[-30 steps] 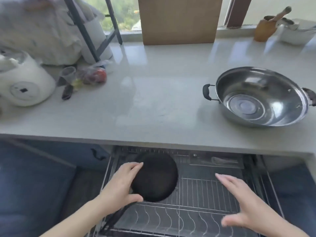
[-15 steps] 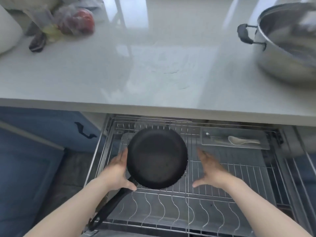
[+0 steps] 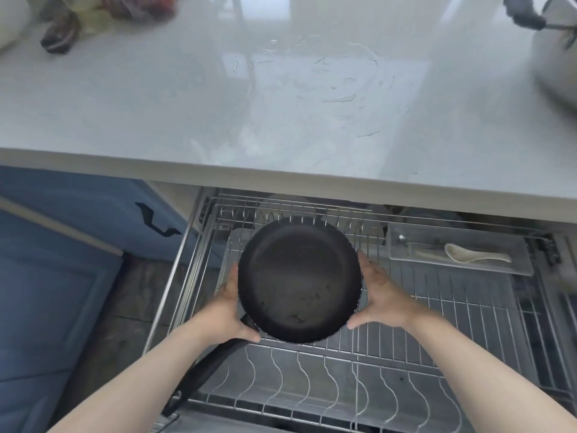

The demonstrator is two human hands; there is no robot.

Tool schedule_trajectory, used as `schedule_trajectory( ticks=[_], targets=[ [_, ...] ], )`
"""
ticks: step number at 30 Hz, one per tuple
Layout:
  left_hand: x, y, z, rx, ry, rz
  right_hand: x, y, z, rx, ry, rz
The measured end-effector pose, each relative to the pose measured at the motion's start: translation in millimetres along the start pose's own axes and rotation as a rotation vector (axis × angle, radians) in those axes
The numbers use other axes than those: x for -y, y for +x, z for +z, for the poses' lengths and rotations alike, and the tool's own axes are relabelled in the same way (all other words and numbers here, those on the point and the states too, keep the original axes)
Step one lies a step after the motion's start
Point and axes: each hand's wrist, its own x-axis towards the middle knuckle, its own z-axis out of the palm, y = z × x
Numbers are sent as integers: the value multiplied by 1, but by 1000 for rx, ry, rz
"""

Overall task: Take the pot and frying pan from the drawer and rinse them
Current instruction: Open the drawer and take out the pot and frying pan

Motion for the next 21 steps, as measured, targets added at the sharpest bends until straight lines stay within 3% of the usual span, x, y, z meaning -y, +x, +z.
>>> schedule_trajectory(
  ticks=[7,21],
  targets=[
    [-15,-5,5,15,-30,19,2,-14,1,-9,107,-41],
    [-101,-76,-42,456,26,95,33,-160,-67,33,223,85]
  ],
)
